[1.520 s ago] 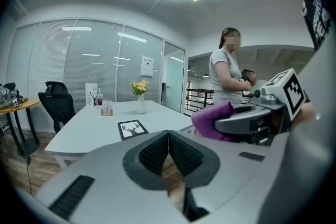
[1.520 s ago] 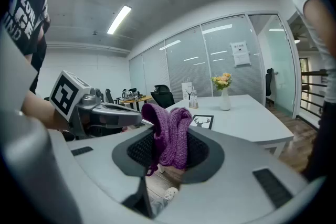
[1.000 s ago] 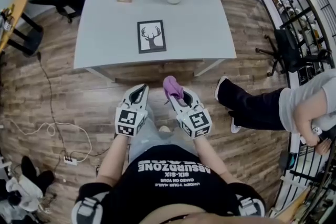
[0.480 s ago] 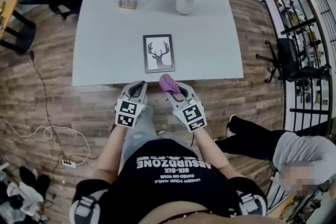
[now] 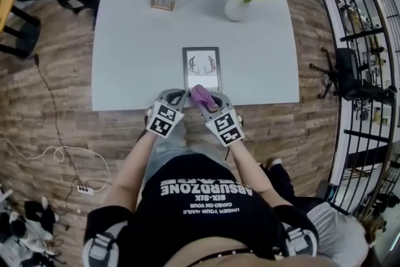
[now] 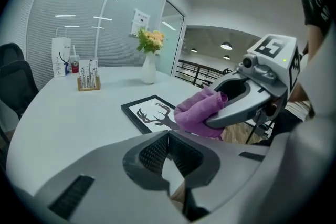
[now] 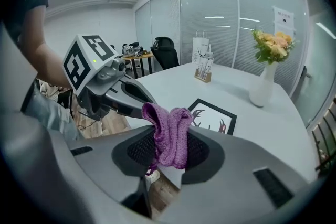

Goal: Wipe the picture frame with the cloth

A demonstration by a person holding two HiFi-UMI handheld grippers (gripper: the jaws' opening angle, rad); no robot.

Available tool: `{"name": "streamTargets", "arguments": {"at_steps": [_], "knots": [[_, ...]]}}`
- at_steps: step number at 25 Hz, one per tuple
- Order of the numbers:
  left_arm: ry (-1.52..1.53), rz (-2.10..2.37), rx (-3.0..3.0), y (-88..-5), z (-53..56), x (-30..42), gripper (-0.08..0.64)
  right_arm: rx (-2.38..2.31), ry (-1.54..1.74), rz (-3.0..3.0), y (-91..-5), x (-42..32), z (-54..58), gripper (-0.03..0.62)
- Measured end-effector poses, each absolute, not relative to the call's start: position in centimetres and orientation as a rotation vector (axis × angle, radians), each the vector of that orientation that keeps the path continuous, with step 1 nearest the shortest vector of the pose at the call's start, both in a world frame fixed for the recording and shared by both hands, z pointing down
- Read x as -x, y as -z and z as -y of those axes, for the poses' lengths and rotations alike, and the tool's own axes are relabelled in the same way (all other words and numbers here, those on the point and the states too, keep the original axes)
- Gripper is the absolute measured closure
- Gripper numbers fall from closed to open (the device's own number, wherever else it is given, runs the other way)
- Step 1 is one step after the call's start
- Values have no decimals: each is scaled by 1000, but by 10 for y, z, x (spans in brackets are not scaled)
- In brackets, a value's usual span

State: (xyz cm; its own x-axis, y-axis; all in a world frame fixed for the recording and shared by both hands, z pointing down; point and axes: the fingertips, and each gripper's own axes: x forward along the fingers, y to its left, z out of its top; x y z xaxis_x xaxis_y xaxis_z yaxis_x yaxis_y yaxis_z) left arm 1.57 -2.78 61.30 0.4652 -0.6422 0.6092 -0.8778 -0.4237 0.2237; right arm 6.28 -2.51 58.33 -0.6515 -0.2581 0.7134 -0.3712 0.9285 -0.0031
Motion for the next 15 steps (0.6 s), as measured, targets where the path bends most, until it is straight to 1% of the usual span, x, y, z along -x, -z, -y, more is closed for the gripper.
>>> {"name": "streamTargets", "arguments": {"at_steps": [8,15], "knots": [[-717,1088,-2236,-647,35,-20,543,-408,-232,2208,-612,-44,38,469],[-750,1053,-2227,-660,41,-19,543,-397,-253,2169,-628,-39,44,469]]}}
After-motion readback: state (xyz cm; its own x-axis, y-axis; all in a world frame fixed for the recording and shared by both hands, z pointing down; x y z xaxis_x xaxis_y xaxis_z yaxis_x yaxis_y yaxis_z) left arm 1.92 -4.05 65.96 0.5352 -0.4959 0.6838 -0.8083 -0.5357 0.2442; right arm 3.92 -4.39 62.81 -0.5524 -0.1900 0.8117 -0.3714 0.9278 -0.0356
